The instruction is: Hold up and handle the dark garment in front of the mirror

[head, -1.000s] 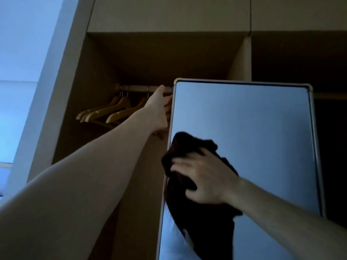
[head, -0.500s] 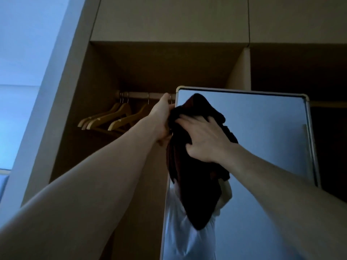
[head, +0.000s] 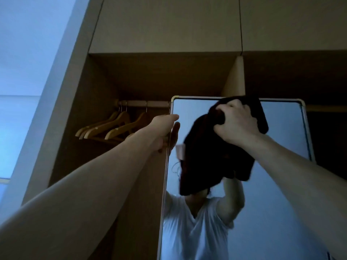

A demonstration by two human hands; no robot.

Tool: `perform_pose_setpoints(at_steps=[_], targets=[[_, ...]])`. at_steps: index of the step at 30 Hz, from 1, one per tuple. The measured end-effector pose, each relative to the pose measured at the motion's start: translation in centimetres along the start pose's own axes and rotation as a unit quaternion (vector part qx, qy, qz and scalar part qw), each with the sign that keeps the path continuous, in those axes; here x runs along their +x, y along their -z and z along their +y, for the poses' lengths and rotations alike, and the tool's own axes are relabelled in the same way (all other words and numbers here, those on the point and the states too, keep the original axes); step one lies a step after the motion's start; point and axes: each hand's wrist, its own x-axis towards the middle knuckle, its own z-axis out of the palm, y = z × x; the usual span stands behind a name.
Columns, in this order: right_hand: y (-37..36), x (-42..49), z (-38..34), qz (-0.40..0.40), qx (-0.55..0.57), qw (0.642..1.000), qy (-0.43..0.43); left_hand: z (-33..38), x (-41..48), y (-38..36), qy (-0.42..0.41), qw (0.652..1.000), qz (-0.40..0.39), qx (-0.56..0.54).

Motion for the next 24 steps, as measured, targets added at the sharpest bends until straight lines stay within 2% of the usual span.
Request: perform_pose_setpoints(at_steps=[1, 3, 5, 8, 12, 15, 18, 20, 24], targets=[[0.5, -0.1, 0.8, 0.005, 0.052, 0.999, -0.005, 0.0, 0.0, 0.2, 0.005, 1.0, 0.003, 0.014], [1.9, -0.2, 2.0, 0.064, 0.175, 0.982, -0.005, 0.3, -0.2, 0.2, 0.001, 0.999, 0.007, 0.043], [3.2, -0.2, 2.6, 0.099, 0.232, 0.968, -0.003, 0.9, -0.5, 0.1, -0.013, 0.999, 0.01, 0.05], [3.5, 0.9, 2.1, 0.048, 0.157, 0.986, 0.037, 1.5, 0.0, 0.0, -0.048, 0.996, 0.018, 0.067], [3.4, 3.3, -1.8, 0.081, 0.085, 0.986, 0.115, 1.6, 1.2, 0.5, -0.066, 0.993, 0.021, 0.093], [2.2, 5.3, -5.8, 0.045, 0.012, 0.985, 0.168, 1.6, 2.1, 0.7, -0.104, 0.985, 0.02, 0.134], [0.7, 6.6, -8.4, -0.053, 0.011, 0.99, 0.133, 1.6, 2.9, 1.0, -0.14, 0.975, 0.021, 0.173], [0.6, 6.8, -8.6, -0.087, 0.028, 0.991, 0.099, 1.6, 3.1, 1.1, -0.147, 0.969, 0.018, 0.2], [1.2, 6.6, -6.4, -0.048, 0.047, 0.996, 0.053, 1.7, 3.5, 1.0, -0.156, 0.965, 0.028, 0.21]])
